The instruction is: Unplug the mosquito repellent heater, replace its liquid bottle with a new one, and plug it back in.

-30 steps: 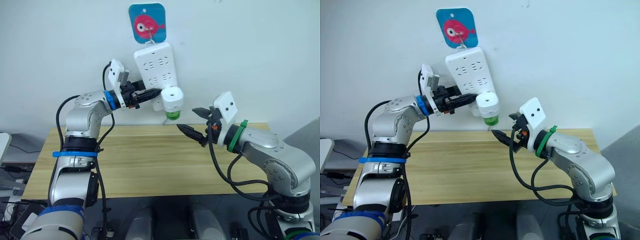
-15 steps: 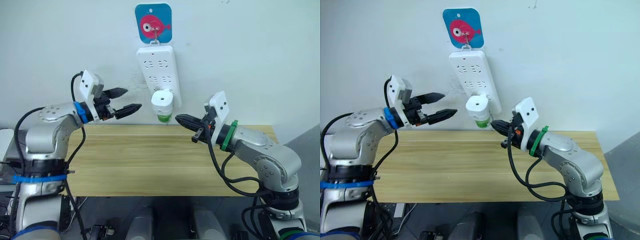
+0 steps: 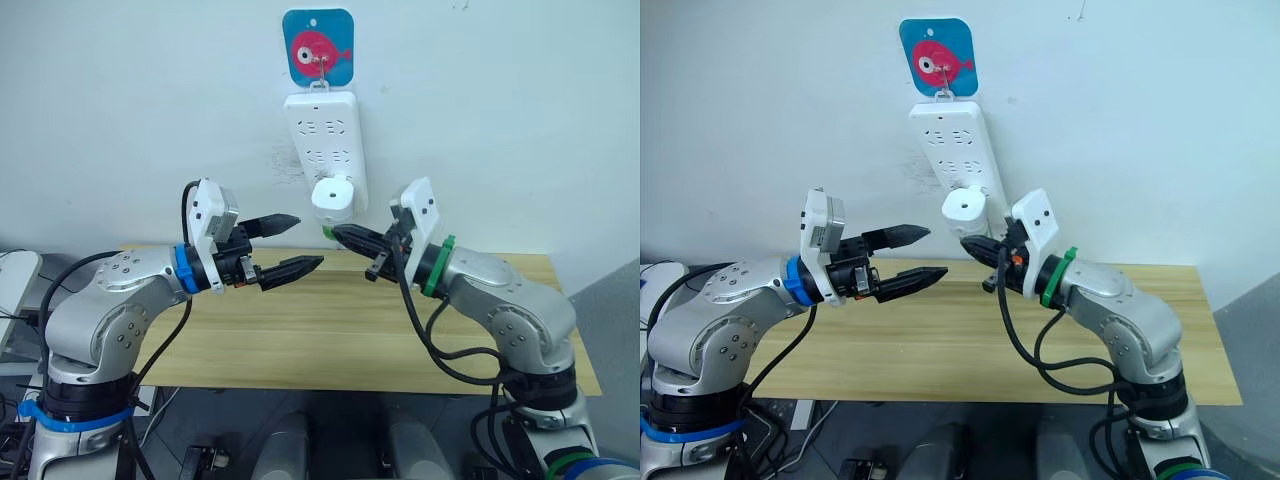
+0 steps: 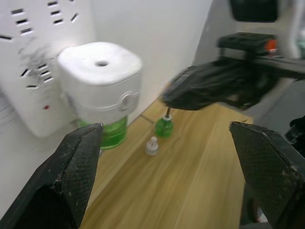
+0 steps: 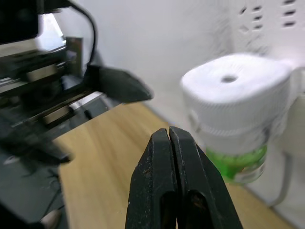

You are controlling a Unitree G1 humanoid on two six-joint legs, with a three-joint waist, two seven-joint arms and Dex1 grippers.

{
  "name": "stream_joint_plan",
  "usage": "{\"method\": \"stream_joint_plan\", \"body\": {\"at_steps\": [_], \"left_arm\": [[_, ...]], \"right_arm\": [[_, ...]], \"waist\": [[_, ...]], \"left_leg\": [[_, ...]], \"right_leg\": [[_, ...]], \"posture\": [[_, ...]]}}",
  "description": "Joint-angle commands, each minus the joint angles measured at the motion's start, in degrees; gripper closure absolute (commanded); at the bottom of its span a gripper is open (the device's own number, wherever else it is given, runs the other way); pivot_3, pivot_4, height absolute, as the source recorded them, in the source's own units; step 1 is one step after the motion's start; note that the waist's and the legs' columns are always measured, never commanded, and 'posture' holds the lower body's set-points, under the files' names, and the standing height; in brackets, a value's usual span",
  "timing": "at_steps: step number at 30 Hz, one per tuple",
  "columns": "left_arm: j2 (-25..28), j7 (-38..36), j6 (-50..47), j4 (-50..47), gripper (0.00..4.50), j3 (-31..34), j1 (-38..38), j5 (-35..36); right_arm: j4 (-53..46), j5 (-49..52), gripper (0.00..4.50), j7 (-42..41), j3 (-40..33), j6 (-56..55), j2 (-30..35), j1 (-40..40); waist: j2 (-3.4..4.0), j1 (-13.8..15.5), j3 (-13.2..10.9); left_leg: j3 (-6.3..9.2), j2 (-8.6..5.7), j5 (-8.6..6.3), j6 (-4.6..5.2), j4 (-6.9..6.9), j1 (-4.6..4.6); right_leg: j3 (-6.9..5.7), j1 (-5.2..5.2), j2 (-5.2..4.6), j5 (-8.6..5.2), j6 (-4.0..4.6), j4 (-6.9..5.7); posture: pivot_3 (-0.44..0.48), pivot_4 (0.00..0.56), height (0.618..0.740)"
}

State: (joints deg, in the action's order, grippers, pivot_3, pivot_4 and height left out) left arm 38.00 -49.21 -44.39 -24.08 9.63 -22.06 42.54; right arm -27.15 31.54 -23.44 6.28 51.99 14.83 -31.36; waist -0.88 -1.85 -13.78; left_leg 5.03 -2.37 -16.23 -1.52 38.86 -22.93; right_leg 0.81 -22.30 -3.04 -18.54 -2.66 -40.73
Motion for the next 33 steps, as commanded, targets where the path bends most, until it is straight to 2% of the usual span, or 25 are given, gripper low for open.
{"method": "stream_joint_plan", "body": {"at_steps": [1, 13, 33], "left_arm": [[0.4, 1.3, -0.4, -2.1, 0.0, 1.9, 0.3, 2.3], [2.6, 1.4, 0.6, -1.6, 0.0, 2.6, 2.3, 3.6], [1.4, 2.9, 4.0, 0.7, 0.0, 3.1, 1.3, 1.9]], "right_arm": [[1.9, -3.6, 4.45, 0.5, 0.6, -4.8, 0.5, -1.3], [3.3, -5.1, 4.45, -2.9, 2.5, -7.6, 1.4, -0.8], [4.3, -6.6, 4.45, -2.5, 3.9, -8.1, -0.2, -0.4]], "waist": [[0.0, 0.0, 0.0], [0.0, 0.0, 0.0], [0.0, 0.0, 0.0]], "left_leg": [[0.0, -0.01, 0.0, -0.01, 0.0, 0.0], [-0.03, 0.01, 0.0, -0.01, -0.01, -0.01], [-0.03, 0.01, 0.0, -0.01, -0.03, -0.02]], "right_leg": [[0.0, 0.0, 0.0, 0.0, 0.0, 0.0], [0.01, 0.0, 0.0, 0.0, 0.01, 0.03], [0.01, 0.0, 0.0, 0.0, 0.01, 0.09]], "posture": [[0.052, 0.22, 0.74], [0.057, 0.22, 0.74], [0.059, 0.224, 0.74]]}}
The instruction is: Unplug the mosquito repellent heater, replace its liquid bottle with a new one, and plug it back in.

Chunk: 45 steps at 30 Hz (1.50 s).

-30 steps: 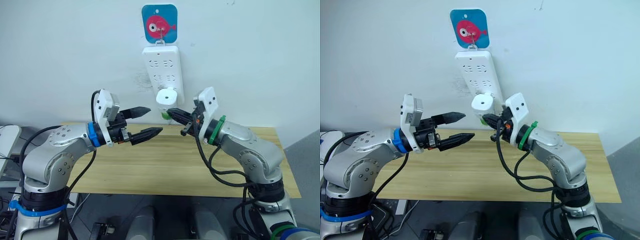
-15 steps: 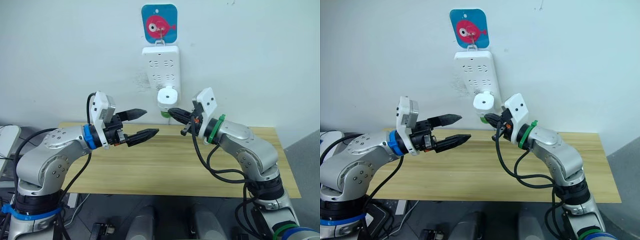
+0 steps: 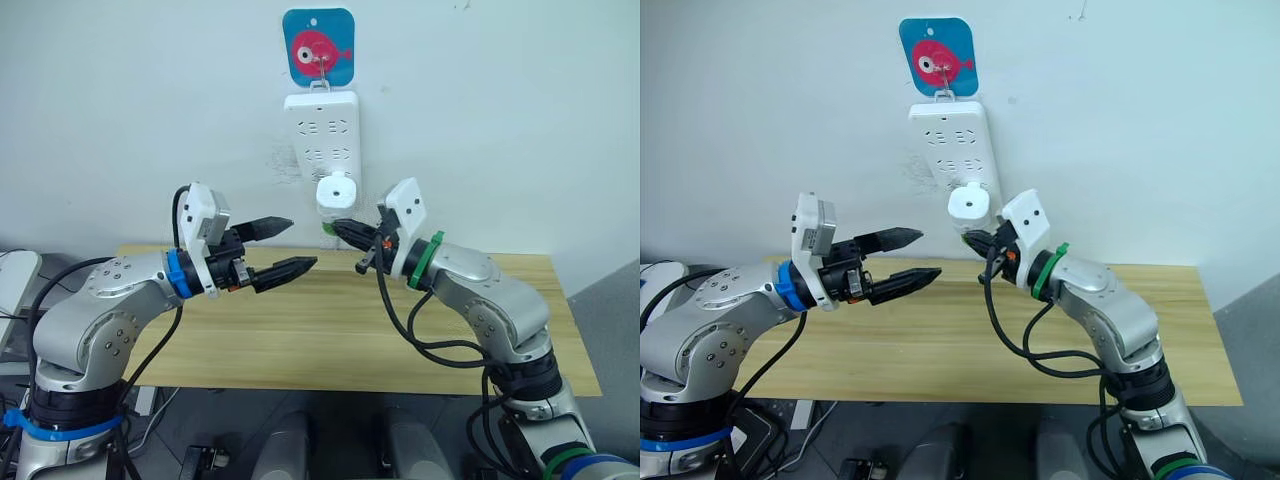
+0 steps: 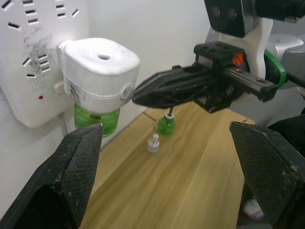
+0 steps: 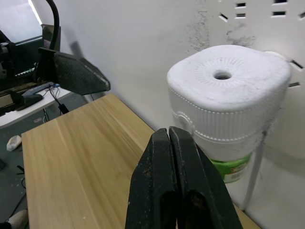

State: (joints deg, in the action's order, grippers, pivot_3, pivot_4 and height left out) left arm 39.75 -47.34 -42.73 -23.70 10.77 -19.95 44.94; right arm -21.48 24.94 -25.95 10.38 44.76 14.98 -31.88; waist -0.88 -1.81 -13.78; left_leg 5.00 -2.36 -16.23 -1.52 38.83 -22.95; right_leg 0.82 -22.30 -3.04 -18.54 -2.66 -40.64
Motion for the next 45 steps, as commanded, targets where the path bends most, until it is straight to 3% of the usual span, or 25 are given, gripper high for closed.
{"method": "stream_joint_plan", "body": {"at_steps": [1, 28, 36, 45], "left_arm": [[-0.2, 1.0, 2.6, 0.6, 0.0, 2.1, -0.8, -0.6], [-0.5, 0.1, 3.4, 1.8, 0.0, 0.8, -2.2, -0.3], [-1.1, 0.0, 3.4, 1.6, 0.0, 0.1, -2.3, -0.4], [-0.7, -0.4, 3.6, 2.3, 0.0, 0.1, -2.6, -0.7]], "right_arm": [[-1.2, 0.0, 4.45, 0.0, -0.2, -0.9, -0.5, 0.1], [0.4, -2.5, 4.45, 3.7, -3.5, -1.7, -1.8, -0.1], [1.7, -3.4, 4.45, 5.5, -5.4, -2.1, -2.0, -0.8], [-2.3, 1.2, 4.45, -1.4, -2.9, 0.8, 0.8, 1.0]], "waist": [[0.0, 0.0, 0.0], [0.0, 0.0, 0.0], [0.0, 0.0, 0.0], [0.0, 0.0, 0.0]], "left_leg": [[0.0, 0.0, 0.0, 0.0, 0.0, 0.0], [0.01, 0.0, 0.0, 0.0, -0.05, -0.01], [0.01, 0.0, 0.09, -0.09, -0.04, 0.0], [0.02, 0.0, 0.15, -0.09, -0.04, 0.0]], "right_leg": [[0.0, 0.0, 0.0, 0.0, 0.0, 0.01], [0.0, 0.0, 0.0, 0.0, 0.0, 0.06], [-0.01, 0.02, 0.0, 0.0, 0.0, 0.06], [-0.02, 0.02, 0.0, 0.02, 0.03, 0.05]], "posture": [[0.059, 0.224, 0.74], [0.073, 0.224, 0.74], [0.04, 0.224, 0.74], [0.04, 0.224, 0.74]]}}
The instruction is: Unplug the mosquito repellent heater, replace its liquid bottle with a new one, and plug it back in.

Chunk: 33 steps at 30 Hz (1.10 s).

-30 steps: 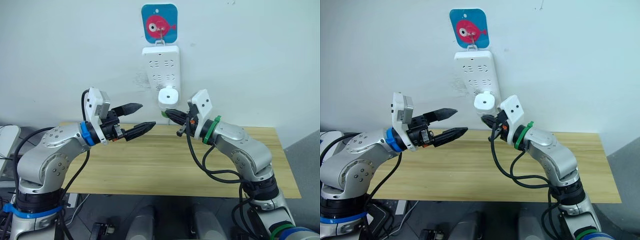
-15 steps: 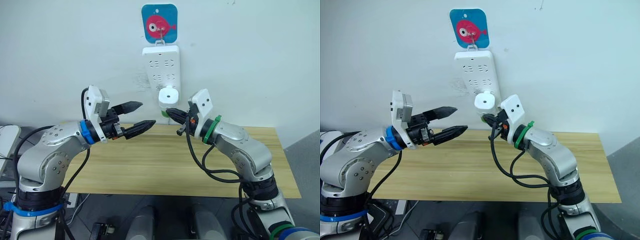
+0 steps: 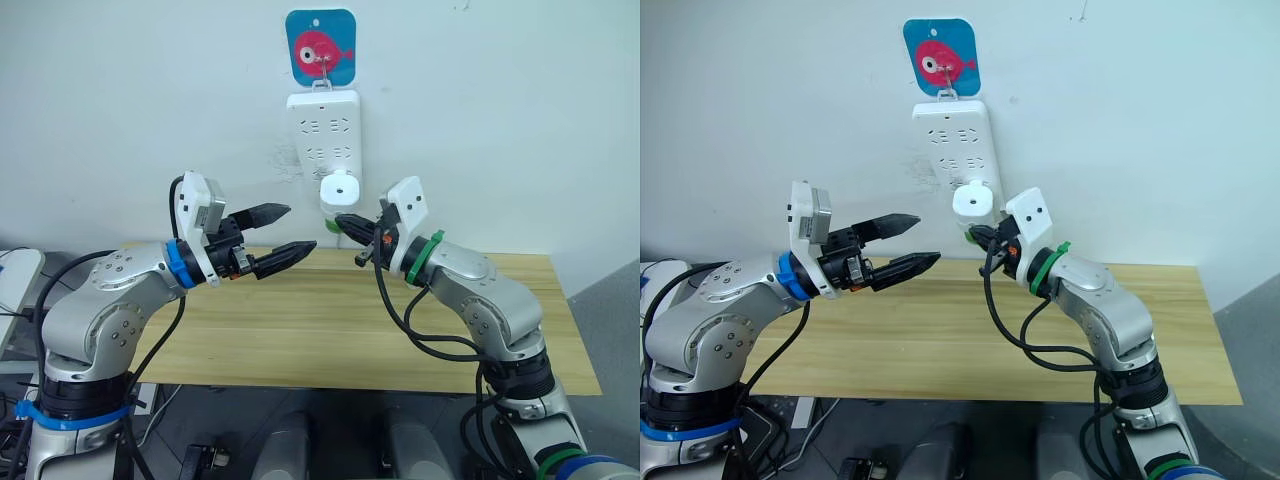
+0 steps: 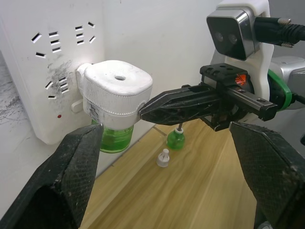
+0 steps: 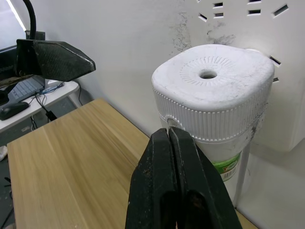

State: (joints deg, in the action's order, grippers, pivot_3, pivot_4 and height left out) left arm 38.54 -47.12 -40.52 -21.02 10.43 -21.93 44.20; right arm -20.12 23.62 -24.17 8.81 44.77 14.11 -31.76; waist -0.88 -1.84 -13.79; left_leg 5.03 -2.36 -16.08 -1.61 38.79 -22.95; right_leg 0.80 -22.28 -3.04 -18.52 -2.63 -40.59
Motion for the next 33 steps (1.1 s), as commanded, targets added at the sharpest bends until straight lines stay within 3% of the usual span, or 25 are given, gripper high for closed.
{"method": "stream_joint_plan", "body": {"at_steps": [1, 7, 12, 19, 25, 33], "left_arm": [[0.5, -0.7, 1.4, -0.4, 0.0, 0.5, -0.6, -0.1], [1.9, -2.3, 3.4, 1.1, 0.0, 0.8, 1.0, -2.5], [6.3, -3.7, 6.9, 5.0, 0.0, 1.8, 2.6, -7.8], [12.8, -5.9, 11.3, 12.6, 0.0, 3.4, 2.1, -13.7], [14.7, -8.2, 13.5, 15.8, 0.0, 4.2, 1.2, -14.5], [13.7, -9.3, 13.3, 19.4, 0.0, 3.4, -3.4, -14.7]], "right_arm": [[-4.8, 4.0, 4.45, -5.1, -0.8, 1.4, 2.6, 1.3], [-8.8, 8.7, 4.45, -11.4, -2.3, 2.8, 8.3, 3.5], [-8.9, 13.0, 4.45, -18.3, -9.4, 2.4, 17.5, 4.4], [-2.6, 13.8, 2.16, -30.4, -17.4, -2.3, 31.9, 5.4], [4.0, 13.4, 0.01, -38.0, -21.6, -5.4, 41.4, 7.1], [8.7, 13.9, 0.01, -36.9, -24.5, -4.1, 44.4, 4.8]], "waist": [[0.0, 0.0, 0.0], [0.0, 0.0, 0.0], [-0.01, 0.4, 0.0], [-0.02, 0.9, 0.0], [-0.02, 2.1, 0.0], [-0.04, 2.6, 0.0]], "left_leg": [[0.0, 0.0, 0.0, 0.0, 0.0, 0.0], [0.01, 0.01, 0.01, -0.02, -0.16, -0.01], [0.01, 0.0, 0.05, -0.08, -0.55, -0.01], [0.01, 0.0, 0.05, -0.09, -0.82, -0.04], [-0.05, 0.01, 0.05, -0.1, -0.82, -0.08], [-0.08, 0.04, 0.09, -0.16, -0.75, -0.08]], "right_leg": [[0.0, 0.0, 0.0, 0.0, 0.0, 0.0], [-0.02, -0.02, 0.0, 0.0, 0.0, 0.17], [-0.05, 0.03, -0.02, 0.01, 0.01, 0.63], [-0.13, 0.01, -0.03, 0.01, 0.01, 0.83], [-0.12, 0.04, -0.06, 0.01, 0.01, 0.96], [-0.17, 0.05, -0.07, 0.01, 0.02, 0.88]], "posture": [[0.04, 0.224, 0.74], [0.064, 0.212, 0.74], [0.093, 0.204, 0.74], [0.131, 0.193, 0.74], [0.135, 0.19, 0.74], [0.113, 0.182, 0.74]]}}
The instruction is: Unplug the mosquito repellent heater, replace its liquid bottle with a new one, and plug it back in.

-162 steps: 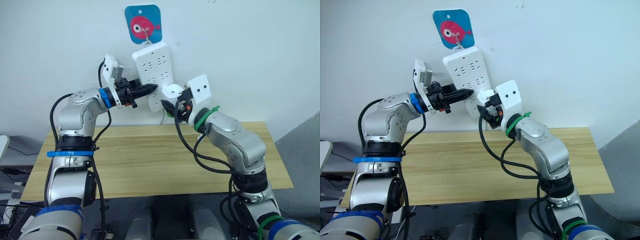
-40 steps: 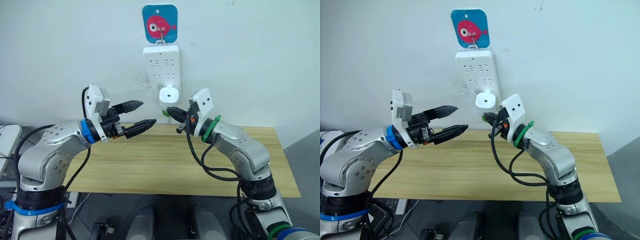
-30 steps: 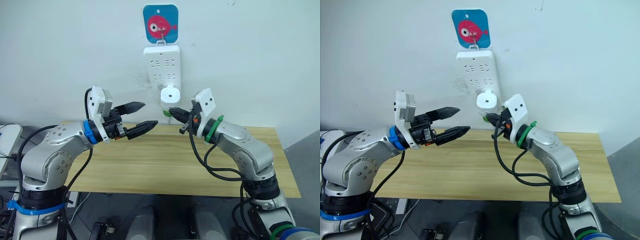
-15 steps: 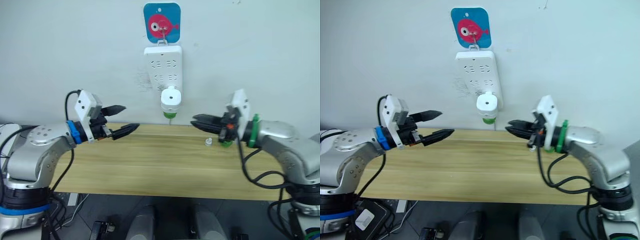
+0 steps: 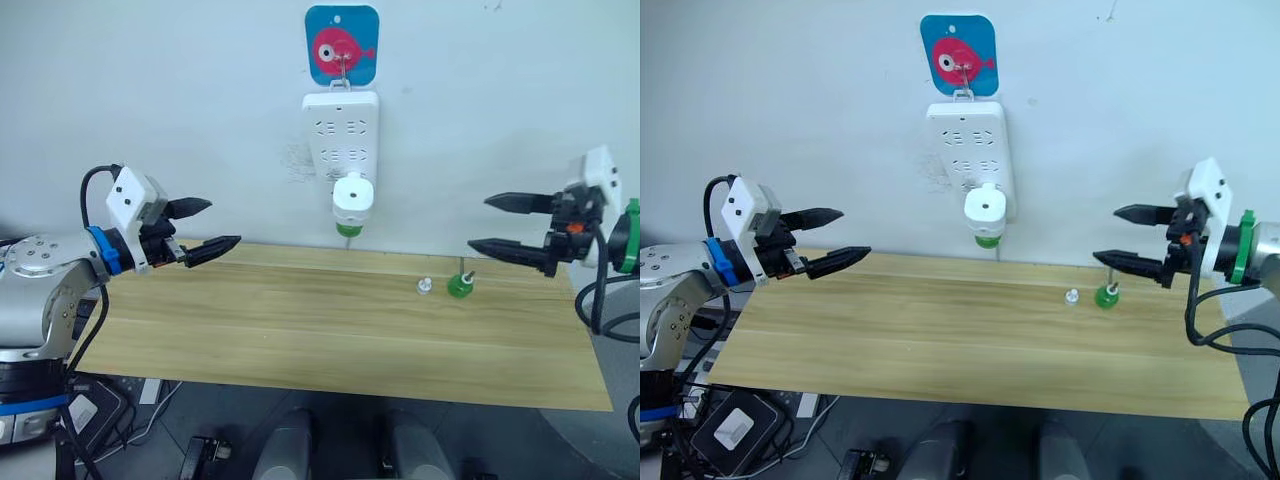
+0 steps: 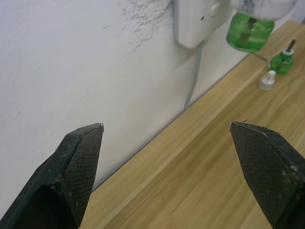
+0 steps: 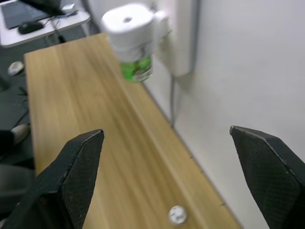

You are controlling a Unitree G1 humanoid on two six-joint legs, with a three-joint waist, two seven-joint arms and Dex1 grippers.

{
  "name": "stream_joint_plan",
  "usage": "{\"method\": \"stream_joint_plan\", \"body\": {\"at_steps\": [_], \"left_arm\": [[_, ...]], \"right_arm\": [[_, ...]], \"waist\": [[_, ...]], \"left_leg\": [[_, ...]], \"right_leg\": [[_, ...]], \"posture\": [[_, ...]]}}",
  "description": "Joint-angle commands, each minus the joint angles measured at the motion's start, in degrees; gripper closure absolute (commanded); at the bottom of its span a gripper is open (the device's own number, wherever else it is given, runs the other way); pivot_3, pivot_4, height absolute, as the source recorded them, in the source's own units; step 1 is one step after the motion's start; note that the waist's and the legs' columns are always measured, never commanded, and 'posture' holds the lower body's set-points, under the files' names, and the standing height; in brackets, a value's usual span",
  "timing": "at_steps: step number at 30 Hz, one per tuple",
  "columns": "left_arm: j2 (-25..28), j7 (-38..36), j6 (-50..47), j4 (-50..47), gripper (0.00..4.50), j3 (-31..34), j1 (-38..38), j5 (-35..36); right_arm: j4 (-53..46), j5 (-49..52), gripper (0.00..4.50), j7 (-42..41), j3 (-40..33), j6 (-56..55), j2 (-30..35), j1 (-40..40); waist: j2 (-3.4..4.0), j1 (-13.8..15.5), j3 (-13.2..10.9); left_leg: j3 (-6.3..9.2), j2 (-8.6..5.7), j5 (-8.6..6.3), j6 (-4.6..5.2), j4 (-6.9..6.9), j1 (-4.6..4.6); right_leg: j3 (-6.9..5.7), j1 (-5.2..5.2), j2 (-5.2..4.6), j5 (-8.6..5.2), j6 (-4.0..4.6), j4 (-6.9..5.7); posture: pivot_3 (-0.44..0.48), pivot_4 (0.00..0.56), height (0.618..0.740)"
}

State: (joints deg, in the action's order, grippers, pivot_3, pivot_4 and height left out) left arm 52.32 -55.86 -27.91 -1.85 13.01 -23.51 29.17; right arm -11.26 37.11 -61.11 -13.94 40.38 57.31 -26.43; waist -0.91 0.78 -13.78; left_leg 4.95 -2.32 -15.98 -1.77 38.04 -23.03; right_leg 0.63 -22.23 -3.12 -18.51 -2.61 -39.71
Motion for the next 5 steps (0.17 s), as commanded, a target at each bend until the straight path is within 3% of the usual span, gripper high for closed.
{"method": "stream_joint_plan", "body": {"at_steps": [1, 5], "left_arm": [[-0.2, -0.7, 0.8, 0.7, 0.0, 0.5, -2.4, 0.2], [-1.0, -1.2, 2.3, 2.3, 0.0, -0.4, -4.2, -1.0]], "right_arm": [[-0.2, 0.1, 0.01, -0.3, -1.7, -0.1, 1.6, -0.2], [0.4, -0.6, 0.01, 0.2, -2.0, -0.9, 1.4, 0.2]], "waist": [[0.0, 0.0, 0.0], [0.0, 0.1, 0.0]], "left_leg": [[-0.01, 0.0, 0.01, -0.01, 0.0, 0.0], [-0.07, 0.0, 0.01, -0.01, 0.01, -0.01]], "right_leg": [[0.01, 0.0, 0.0, 0.0, 0.0, -0.01], [0.02, -0.02, 0.0, 0.0, 0.0, -0.01]], "posture": [[0.11, 0.182, 0.74], [0.105, 0.183, 0.74]]}}
